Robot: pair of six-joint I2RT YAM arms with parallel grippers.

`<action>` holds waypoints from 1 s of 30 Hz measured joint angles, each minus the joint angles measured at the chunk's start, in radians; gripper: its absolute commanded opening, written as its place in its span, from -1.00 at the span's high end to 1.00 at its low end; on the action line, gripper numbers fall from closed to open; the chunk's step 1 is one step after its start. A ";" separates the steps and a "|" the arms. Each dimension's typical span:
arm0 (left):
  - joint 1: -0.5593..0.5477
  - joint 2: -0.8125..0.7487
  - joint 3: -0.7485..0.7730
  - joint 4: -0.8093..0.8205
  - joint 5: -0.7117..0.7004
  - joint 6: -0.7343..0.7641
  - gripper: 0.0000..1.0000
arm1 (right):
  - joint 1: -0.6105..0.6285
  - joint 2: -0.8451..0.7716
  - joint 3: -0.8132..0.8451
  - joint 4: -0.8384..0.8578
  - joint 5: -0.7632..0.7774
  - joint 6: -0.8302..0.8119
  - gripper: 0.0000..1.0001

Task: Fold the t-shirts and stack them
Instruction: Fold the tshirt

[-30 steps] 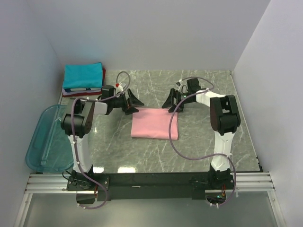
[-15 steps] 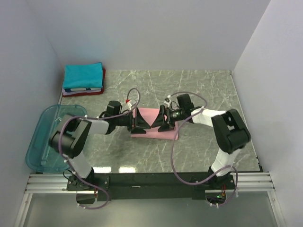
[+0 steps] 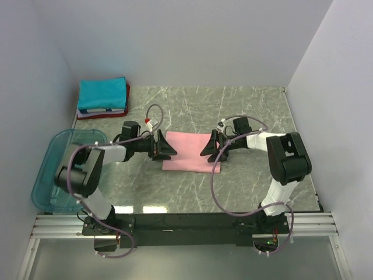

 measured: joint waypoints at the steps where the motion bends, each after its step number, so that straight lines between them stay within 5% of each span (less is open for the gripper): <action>1: -0.024 -0.042 -0.008 0.006 0.001 0.006 -0.99 | 0.010 -0.027 -0.014 0.007 -0.002 0.006 -0.71; 5: -0.123 -0.121 -0.026 0.095 0.012 -0.022 -0.99 | 0.102 -0.094 -0.060 0.052 -0.024 0.030 -0.71; 9: -0.156 -0.039 -0.042 0.217 0.018 -0.097 -0.99 | 0.166 -0.061 -0.068 0.064 -0.050 0.024 -0.70; 20: -0.079 0.192 -0.058 0.295 0.037 -0.187 -0.99 | 0.013 0.102 -0.043 -0.034 -0.165 -0.105 -0.65; 30: 0.018 0.061 -0.006 -0.046 0.049 0.104 -0.99 | -0.031 0.103 0.035 -0.292 -0.112 -0.275 -0.42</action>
